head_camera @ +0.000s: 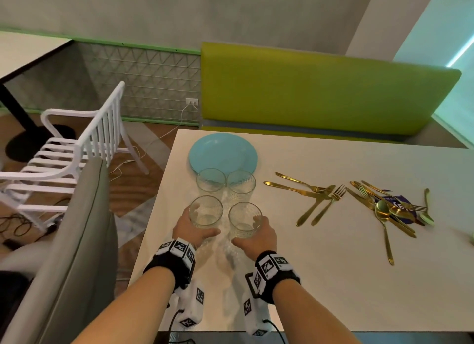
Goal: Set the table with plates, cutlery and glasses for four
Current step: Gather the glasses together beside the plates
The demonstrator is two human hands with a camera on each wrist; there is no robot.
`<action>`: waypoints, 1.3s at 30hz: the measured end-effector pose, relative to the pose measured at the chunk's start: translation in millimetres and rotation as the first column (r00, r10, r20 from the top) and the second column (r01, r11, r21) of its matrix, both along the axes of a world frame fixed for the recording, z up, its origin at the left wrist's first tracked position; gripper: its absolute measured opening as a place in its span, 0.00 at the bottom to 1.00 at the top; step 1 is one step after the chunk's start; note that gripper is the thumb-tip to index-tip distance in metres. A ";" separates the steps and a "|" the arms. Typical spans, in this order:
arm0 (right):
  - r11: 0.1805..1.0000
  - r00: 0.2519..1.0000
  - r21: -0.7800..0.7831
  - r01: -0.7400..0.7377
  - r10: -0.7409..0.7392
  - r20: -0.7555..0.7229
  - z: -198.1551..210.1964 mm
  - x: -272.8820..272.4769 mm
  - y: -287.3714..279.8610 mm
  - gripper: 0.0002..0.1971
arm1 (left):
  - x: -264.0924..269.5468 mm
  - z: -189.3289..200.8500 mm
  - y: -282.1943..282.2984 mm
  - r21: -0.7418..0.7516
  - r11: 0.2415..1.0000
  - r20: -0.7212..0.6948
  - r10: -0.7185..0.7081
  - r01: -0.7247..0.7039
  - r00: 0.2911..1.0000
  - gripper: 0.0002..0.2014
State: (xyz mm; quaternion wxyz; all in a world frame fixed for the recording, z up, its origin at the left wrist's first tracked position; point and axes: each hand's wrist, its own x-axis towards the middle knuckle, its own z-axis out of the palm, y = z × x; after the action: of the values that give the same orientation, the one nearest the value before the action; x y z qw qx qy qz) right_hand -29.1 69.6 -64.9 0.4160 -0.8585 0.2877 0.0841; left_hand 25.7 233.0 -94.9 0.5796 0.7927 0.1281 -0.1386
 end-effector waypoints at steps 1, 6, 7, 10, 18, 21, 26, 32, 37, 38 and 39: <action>1.000 1.000 0.003 0.008 -0.008 0.008 -1.4 1.7 0.1 0.41 | 1.6 -0.2 0.0 0.006 1.000 0.004 -0.005 0.005 1.000 0.50; 0.999 0.999 0.041 0.017 -0.019 0.041 -6.7 4.2 -1.0 0.41 | 4.6 -0.3 -1.8 0.036 0.999 0.013 -0.019 0.018 1.000 0.48; 0.999 0.999 0.048 0.017 -0.019 0.045 -6.8 4.9 -0.9 0.41 | 4.7 0.1 -2.6 0.042 0.999 0.018 -0.016 0.015 1.000 0.47; 0.998 0.999 0.061 0.015 -0.018 0.048 -4.9 8.4 -1.1 0.41 | 4.3 3.4 -5.7 0.066 0.998 0.019 -0.012 0.011 1.000 0.47; 0.999 0.999 0.049 -0.011 0.009 0.049 0.5 13.4 -3.4 0.40 | -0.6 14.5 -15.8 0.113 0.994 0.009 -0.014 0.013 1.000 0.46; 0.999 0.999 0.050 -0.019 0.017 0.042 1.0 14.5 -5.5 0.40 | -2.8 17.7 -18.7 0.137 0.990 0.010 -0.019 0.018 1.000 0.45; 0.997 0.999 0.052 -0.052 0.051 0.005 3.3 16.6 -9.1 0.43 | -4.1 22.9 -17.9 0.152 0.988 -0.019 -0.013 0.016 1.000 0.48; 0.994 0.992 0.047 -0.102 0.105 -0.070 6.4 9.4 -17.7 0.44 | -12.1 35.8 -21.7 0.162 0.987 -0.018 0.025 -0.022 1.000 0.67; 0.996 0.989 0.044 -0.082 0.086 -0.119 31.9 5.4 -38.7 0.48 | -19.5 73.8 -23.4 0.144 0.985 0.140 0.076 -0.096 0.987 0.70; 0.996 0.989 0.034 -0.084 0.087 -0.122 39.9 5.4 -45.4 0.47 | -18.5 84.3 -24.3 0.122 0.987 0.184 0.083 -0.107 0.979 0.69; 0.996 0.988 0.022 -0.086 0.088 -0.125 49.2 4.9 -52.6 0.46 | -15.8 95.3 -26.4 0.100 0.988 0.233 0.095 -0.121 0.968 0.67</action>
State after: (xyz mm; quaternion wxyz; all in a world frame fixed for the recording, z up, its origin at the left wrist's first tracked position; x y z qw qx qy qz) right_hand -24.2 17.0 -15.8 0.4002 -0.8597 0.2749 0.1585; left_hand 9.9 206.6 0.4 0.5510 0.8270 0.1116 -0.0075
